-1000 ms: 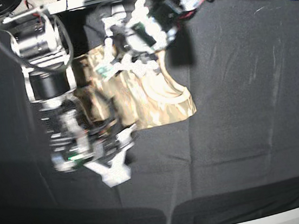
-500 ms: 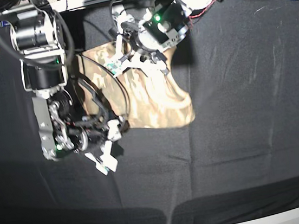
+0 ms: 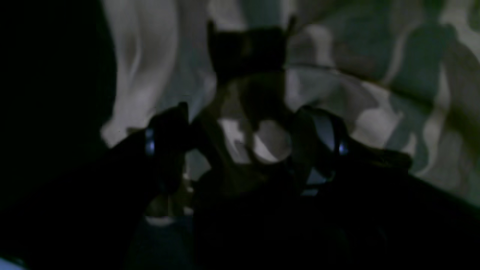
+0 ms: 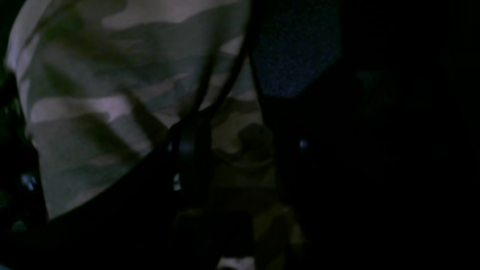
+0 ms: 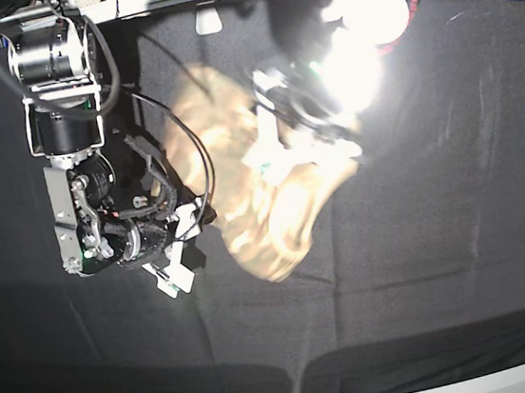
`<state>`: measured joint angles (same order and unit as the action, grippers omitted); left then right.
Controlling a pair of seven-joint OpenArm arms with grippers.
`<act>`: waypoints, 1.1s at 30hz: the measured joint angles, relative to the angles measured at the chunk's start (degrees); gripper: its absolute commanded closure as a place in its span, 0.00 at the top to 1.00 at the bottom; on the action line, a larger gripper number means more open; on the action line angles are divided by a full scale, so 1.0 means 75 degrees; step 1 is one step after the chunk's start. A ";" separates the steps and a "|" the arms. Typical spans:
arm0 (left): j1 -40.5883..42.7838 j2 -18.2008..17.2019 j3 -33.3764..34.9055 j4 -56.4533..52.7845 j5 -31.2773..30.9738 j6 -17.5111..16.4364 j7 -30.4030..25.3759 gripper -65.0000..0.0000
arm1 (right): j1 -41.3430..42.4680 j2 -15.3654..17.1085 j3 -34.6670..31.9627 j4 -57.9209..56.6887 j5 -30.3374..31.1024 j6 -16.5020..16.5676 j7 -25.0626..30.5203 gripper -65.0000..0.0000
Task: Layout the t-shirt on the table in an organized manner, then fold the t-shirt properly
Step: 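Carry the bundle with both grippers toward the table center and flip it, then lower the folded shirt onto the table and open both grippers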
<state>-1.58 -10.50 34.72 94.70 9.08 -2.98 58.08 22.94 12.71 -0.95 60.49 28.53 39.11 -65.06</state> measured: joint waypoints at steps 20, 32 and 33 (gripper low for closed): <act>-0.0219 -0.0044 -0.0303 -0.0076 0.0761 0.0015 -0.0938 0.62 | -0.1241 0.0187 0.0050 0.0778 0.0845 0.0050 0.0423 0.43; -0.0778 -0.0041 -0.0303 -0.0076 0.0883 0.0032 -0.0679 0.62 | -0.2495 0.0166 0.0041 0.2605 0.0740 0.0052 0.0195 0.43; -0.0781 -0.0041 -0.0303 -0.0076 0.0883 0.0032 -0.0659 0.62 | -0.2492 0.0169 0.0041 0.2608 0.0740 0.0052 0.0187 0.43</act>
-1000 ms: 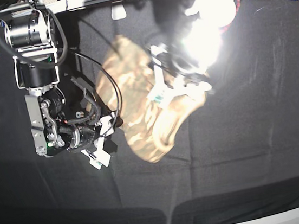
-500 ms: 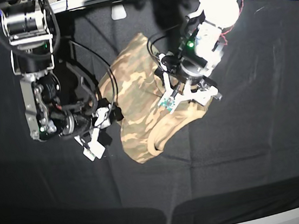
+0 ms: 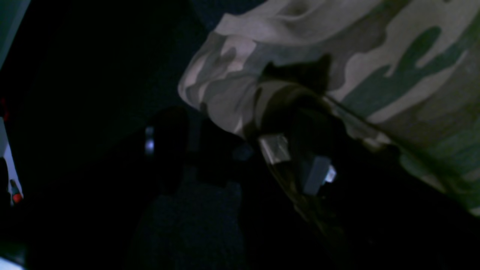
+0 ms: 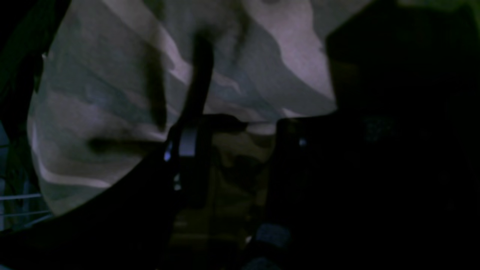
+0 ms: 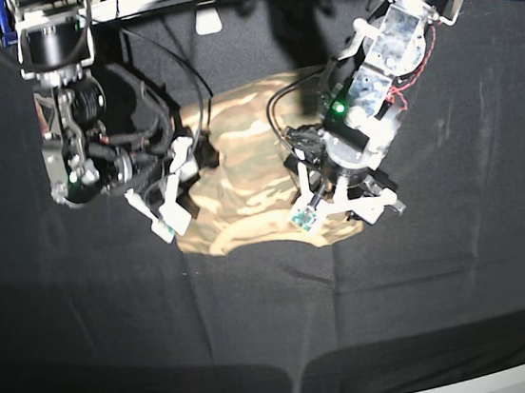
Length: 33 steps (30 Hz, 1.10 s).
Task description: Layout the t-shirt on the table in an organized manner, then fold the t-shirt properly
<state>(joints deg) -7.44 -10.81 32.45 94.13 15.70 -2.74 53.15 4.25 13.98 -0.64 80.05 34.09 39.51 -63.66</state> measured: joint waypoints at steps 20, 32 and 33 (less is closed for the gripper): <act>-0.0070 0.0003 0.0000 0.0035 0.2538 0.1877 0.1358 0.62 | 0.0597 0.0000 0.2669 0.0414 0.0361 0.0020 -0.0318 0.43; -0.0353 -0.0755 -0.0507 0.0580 -0.1294 0.2938 -0.0452 0.62 | 0.0458 0.0023 0.4389 0.3086 0.2043 0.0012 -0.0306 0.43; -0.0347 -0.0839 -0.0694 0.0781 -0.1492 0.2885 -0.0455 0.62 | 0.0356 0.0023 0.4453 0.3305 0.2055 0.0026 -0.0312 0.43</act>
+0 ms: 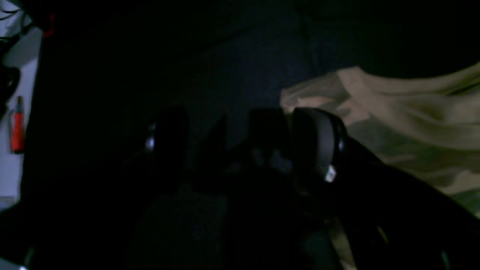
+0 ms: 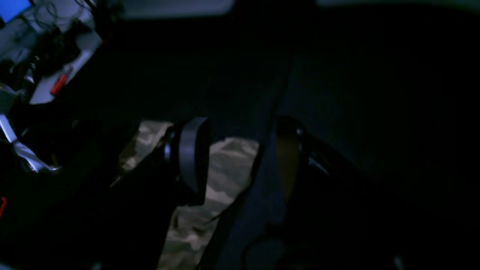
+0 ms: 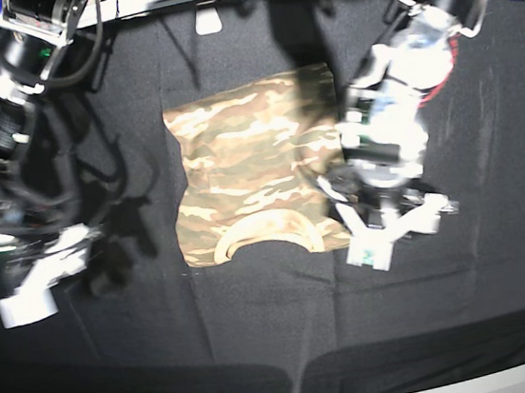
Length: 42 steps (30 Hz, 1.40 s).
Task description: Layout the t-shirt on the table in an organized manner, then fold the t-shirt properly
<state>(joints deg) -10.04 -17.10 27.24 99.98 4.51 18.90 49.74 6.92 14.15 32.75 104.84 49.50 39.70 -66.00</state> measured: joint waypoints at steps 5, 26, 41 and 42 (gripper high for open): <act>0.0146 -0.0536 -0.1172 0.1265 -0.1323 -0.1218 0.0003 0.62 | -0.0711 -0.0006 0.0050 0.0629 0.0047 0.0000 -0.0085 0.43; 0.5388 -0.1725 -0.4931 0.3975 -0.1609 -0.1938 0.1431 0.62 | -0.3955 0.0003 0.0050 0.0982 -0.0801 -0.0006 -0.0009 0.43; 0.9177 -0.1746 -0.5391 0.3984 -0.1486 -0.2699 0.0807 0.62 | -0.6484 0.0017 0.0050 0.0988 -0.0796 -0.0003 0.0029 0.43; 0.9320 -0.1746 -0.5391 0.3984 -0.1472 -0.2710 0.0793 0.62 | -0.6627 0.0015 0.0047 0.0988 -0.0799 -0.0003 0.0035 0.43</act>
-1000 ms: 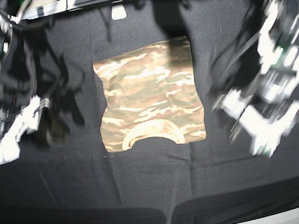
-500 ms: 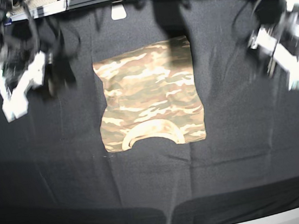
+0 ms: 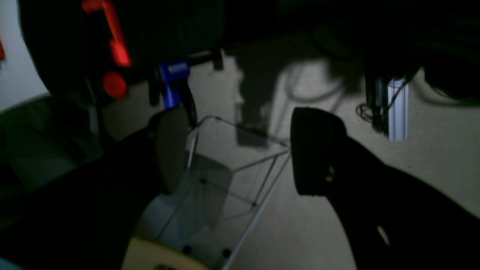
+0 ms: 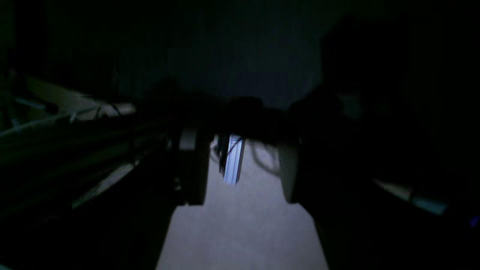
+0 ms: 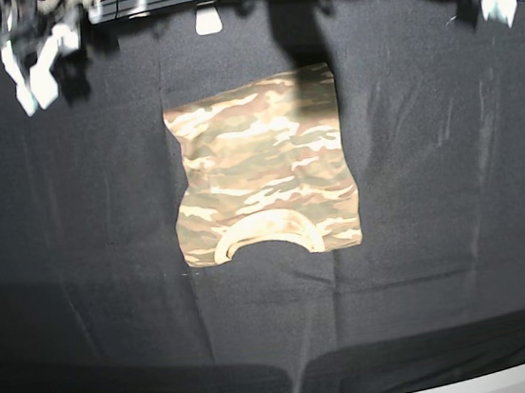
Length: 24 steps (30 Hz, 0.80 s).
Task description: Layout the t-shirt on the table in an organized manner, then fold the t-shirt properly
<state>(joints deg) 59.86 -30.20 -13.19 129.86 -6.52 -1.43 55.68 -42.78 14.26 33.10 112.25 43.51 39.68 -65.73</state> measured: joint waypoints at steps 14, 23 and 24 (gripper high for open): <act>0.1897 0.0003 0.0038 -0.0294 -0.1542 -0.1276 0.0128 0.62 | -0.1367 0.0003 -0.0012 -0.0082 0.0017 0.0000 0.0009 0.43; 0.1218 0.0047 0.1105 -0.3579 -0.1530 -0.2186 -0.0723 0.62 | -0.1297 0.0119 -0.1023 -0.2393 -0.0023 0.0015 0.0122 0.43; 0.0933 0.0073 0.1227 -0.3998 -0.1513 -0.2183 -0.0699 0.62 | -0.1244 0.0189 -0.1250 -0.2742 -0.0128 0.0009 0.0184 0.43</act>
<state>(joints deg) 66.85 -29.65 -3.99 99.88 -17.87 -17.80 50.43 -52.12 15.68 23.73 91.68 42.54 39.75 -64.36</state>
